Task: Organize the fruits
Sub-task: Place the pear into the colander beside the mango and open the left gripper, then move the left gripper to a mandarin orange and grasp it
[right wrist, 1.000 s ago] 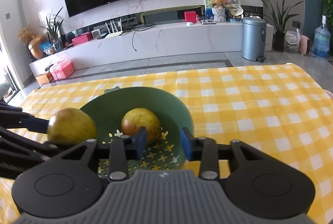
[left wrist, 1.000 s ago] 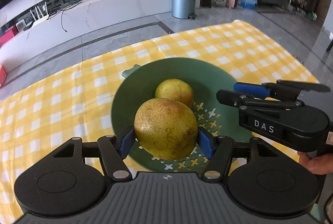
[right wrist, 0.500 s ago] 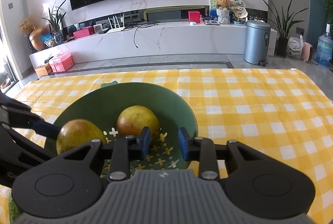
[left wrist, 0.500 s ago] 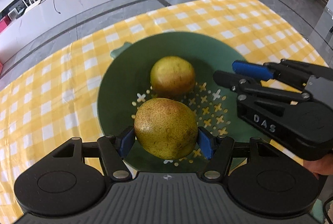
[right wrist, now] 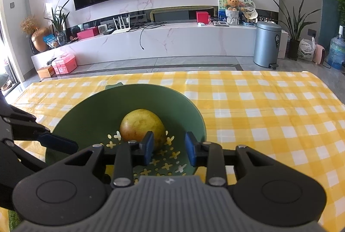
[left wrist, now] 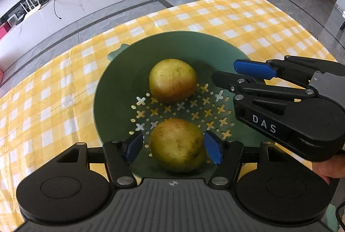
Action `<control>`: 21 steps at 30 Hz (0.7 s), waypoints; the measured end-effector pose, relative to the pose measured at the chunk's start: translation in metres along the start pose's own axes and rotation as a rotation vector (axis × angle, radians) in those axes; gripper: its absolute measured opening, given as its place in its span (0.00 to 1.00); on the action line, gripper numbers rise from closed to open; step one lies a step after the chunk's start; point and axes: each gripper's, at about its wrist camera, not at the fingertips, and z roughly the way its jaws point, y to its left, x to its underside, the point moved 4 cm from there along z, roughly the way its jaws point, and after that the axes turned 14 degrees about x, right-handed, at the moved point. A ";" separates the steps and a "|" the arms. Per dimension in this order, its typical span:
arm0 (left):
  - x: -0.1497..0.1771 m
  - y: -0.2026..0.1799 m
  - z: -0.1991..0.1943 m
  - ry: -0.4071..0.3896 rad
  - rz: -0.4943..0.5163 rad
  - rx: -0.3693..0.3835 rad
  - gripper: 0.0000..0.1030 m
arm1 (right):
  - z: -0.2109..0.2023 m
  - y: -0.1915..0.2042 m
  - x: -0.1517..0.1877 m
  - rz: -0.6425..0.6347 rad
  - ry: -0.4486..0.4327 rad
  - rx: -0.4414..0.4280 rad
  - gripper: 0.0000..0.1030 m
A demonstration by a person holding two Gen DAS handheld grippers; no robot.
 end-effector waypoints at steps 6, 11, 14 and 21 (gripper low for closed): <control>0.005 -0.006 -0.021 -0.059 -0.003 -0.022 0.74 | -0.010 -0.003 0.002 0.022 -0.028 -0.006 0.37; 0.016 -0.011 -0.047 -0.127 -0.015 -0.023 0.74 | -0.030 -0.005 0.005 0.037 -0.069 0.003 0.45; 0.022 -0.013 -0.063 -0.164 -0.024 -0.026 0.74 | -0.042 -0.006 0.007 0.061 -0.079 -0.008 0.54; 0.042 -0.011 -0.091 -0.220 -0.051 -0.008 0.74 | -0.074 0.001 0.023 0.072 -0.092 -0.021 0.62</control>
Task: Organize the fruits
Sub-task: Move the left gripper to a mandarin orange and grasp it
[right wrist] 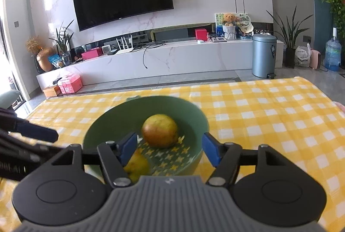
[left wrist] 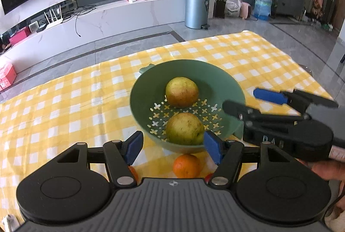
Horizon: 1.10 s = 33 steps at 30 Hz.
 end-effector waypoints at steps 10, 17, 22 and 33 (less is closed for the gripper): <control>0.030 0.016 -0.016 -0.011 -0.054 0.017 0.73 | -0.034 0.018 0.028 -0.061 0.022 -0.003 0.62; 0.045 0.037 -0.022 -0.031 -0.115 0.059 0.73 | -0.036 0.027 0.043 -0.060 0.082 -0.047 0.61; 0.054 0.054 -0.021 -0.045 -0.169 0.080 0.72 | -0.033 0.031 0.052 -0.075 0.126 -0.043 0.57; 0.067 0.075 -0.002 -0.033 -0.169 0.012 0.72 | -0.018 0.050 0.058 -0.071 0.186 -0.087 0.49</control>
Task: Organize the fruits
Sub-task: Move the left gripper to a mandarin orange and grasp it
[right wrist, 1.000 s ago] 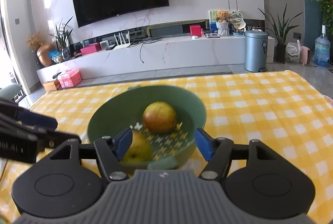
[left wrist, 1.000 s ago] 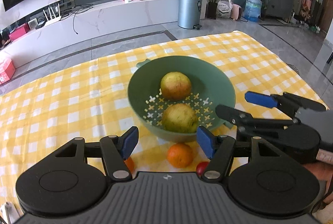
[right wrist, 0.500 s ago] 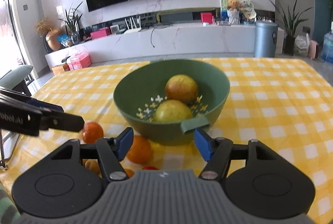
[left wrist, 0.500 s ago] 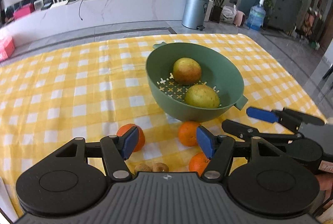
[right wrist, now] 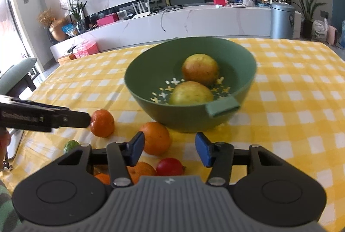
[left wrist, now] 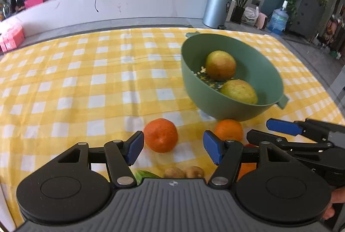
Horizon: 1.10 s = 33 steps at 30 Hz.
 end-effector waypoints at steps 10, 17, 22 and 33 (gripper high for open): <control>0.002 0.014 0.028 0.046 -0.011 -0.029 0.72 | 0.026 0.025 0.002 -0.098 0.017 -0.001 0.49; 0.008 0.024 0.034 0.065 -0.036 -0.047 0.72 | 0.036 0.034 0.003 -0.162 0.018 0.014 0.48; 0.009 0.023 0.039 0.070 -0.042 -0.039 0.69 | 0.041 0.033 0.006 -0.166 0.027 0.019 0.43; 0.009 0.019 0.042 0.065 -0.037 -0.055 0.50 | 0.042 0.036 0.008 -0.180 0.023 0.014 0.39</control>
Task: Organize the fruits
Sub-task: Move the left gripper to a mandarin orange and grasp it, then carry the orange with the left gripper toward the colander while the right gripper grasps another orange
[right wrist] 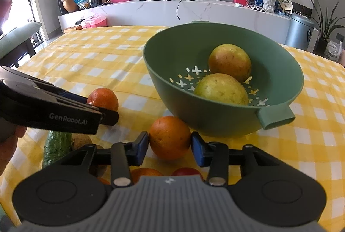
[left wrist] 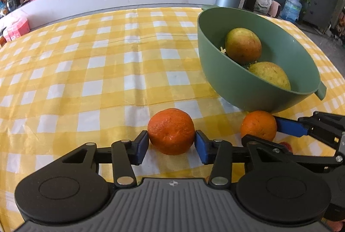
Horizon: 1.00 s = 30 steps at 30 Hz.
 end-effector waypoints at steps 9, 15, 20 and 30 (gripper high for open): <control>0.000 -0.001 -0.005 -0.015 -0.015 -0.001 0.48 | -0.003 0.003 0.001 -0.022 -0.009 -0.007 0.38; -0.002 -0.007 -0.014 -0.047 -0.007 0.007 0.48 | -0.011 0.005 0.000 -0.018 -0.035 -0.038 0.38; -0.001 -0.015 -0.024 -0.071 -0.001 0.023 0.48 | -0.019 0.006 0.000 -0.016 -0.062 -0.063 0.38; -0.004 -0.035 -0.046 -0.128 0.014 0.055 0.48 | -0.049 0.006 -0.001 -0.048 -0.154 -0.102 0.38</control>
